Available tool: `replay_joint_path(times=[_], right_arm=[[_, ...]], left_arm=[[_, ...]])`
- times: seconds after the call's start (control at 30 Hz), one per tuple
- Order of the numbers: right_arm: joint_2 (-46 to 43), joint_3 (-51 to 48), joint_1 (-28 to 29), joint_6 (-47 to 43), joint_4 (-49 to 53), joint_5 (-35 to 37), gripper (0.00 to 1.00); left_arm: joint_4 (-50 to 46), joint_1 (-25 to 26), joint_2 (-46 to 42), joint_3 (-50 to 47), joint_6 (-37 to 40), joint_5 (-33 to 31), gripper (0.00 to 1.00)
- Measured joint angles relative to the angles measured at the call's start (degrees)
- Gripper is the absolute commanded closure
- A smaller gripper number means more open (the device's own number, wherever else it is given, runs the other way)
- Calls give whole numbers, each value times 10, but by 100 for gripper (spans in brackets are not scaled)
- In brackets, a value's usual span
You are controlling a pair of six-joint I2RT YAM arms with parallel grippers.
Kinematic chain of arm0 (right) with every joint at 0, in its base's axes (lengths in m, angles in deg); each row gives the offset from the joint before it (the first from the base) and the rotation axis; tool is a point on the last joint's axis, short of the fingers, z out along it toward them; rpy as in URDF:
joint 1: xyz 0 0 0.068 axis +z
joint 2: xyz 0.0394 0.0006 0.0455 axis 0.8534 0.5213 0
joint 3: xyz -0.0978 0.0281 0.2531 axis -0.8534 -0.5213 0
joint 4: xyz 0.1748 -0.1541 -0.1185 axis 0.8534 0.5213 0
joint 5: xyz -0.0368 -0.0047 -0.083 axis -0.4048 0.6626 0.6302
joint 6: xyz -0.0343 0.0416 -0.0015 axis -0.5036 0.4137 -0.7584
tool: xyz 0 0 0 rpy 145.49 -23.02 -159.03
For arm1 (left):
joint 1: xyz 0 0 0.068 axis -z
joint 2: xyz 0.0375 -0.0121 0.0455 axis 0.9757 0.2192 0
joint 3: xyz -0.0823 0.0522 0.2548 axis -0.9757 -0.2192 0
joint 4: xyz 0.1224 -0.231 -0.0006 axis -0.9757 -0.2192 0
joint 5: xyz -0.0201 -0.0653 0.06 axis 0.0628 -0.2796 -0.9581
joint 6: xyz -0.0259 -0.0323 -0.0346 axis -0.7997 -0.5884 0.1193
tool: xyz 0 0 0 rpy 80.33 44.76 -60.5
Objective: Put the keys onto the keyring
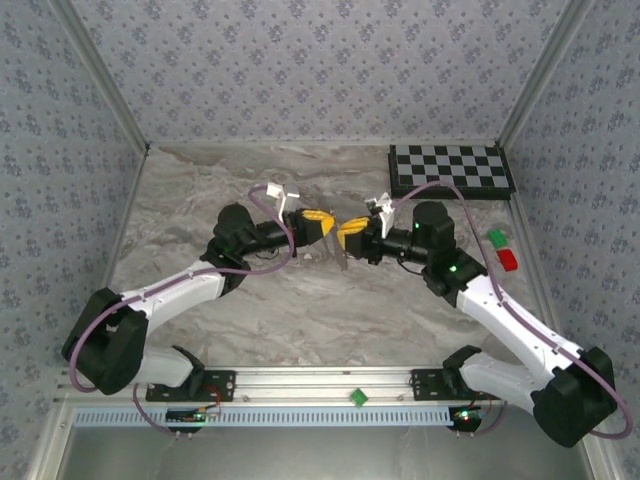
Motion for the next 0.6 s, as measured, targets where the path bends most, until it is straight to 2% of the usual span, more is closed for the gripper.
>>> replay_joint_path(times=[0.2, 0.33, 0.6], right_arm=[[-17, -20, 41, -5, -5, 70, 82], [-16, -20, 49, -10, -5, 101, 83], [-10, -20, 58, -18, -14, 124, 83]], left_arm=[[-1, 7, 0, 0, 0, -9, 100], [-2, 9, 0, 0, 0, -14, 100], [-3, 11, -1, 0, 1, -17, 100]])
